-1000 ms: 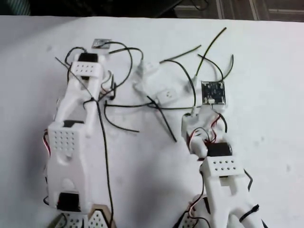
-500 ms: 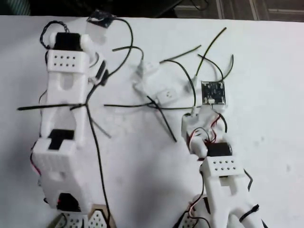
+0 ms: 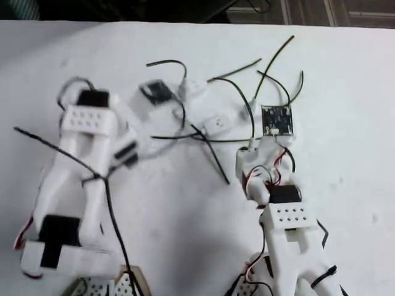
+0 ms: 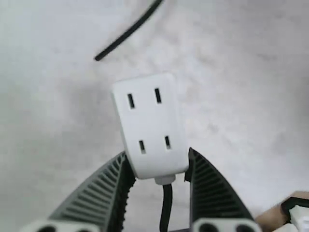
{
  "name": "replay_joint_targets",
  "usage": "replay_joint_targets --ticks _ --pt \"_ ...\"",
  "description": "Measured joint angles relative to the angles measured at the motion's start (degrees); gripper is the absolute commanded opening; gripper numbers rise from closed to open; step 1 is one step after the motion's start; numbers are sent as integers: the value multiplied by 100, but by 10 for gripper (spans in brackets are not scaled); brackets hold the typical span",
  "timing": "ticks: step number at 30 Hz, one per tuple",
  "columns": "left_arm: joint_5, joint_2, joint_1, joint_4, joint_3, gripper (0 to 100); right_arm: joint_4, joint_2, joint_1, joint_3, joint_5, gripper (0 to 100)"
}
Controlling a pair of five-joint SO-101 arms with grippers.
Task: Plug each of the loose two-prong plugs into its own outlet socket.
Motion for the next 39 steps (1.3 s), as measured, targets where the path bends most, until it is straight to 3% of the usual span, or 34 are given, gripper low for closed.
replay_joint_targets --ticks 8,13,22,29,33,39 --pt "-79 -967 914 -1398 2752 42 0 0 0 0 0 17" --pt "352 -1046 914 -1556 2927 247 0 0 0 0 0 17" --pt "1073 -1099 914 -1495 2787 255 0 0 0 0 0 18" --pt "1697 -1099 642 -879 1934 255 26 -369 -18 0 0 18" --pt "2277 -1099 158 -800 1398 197 545 -1046 -378 0 0 18" --pt "2488 -1099 -149 -791 826 128 1319 -2488 -958 0 0 18"
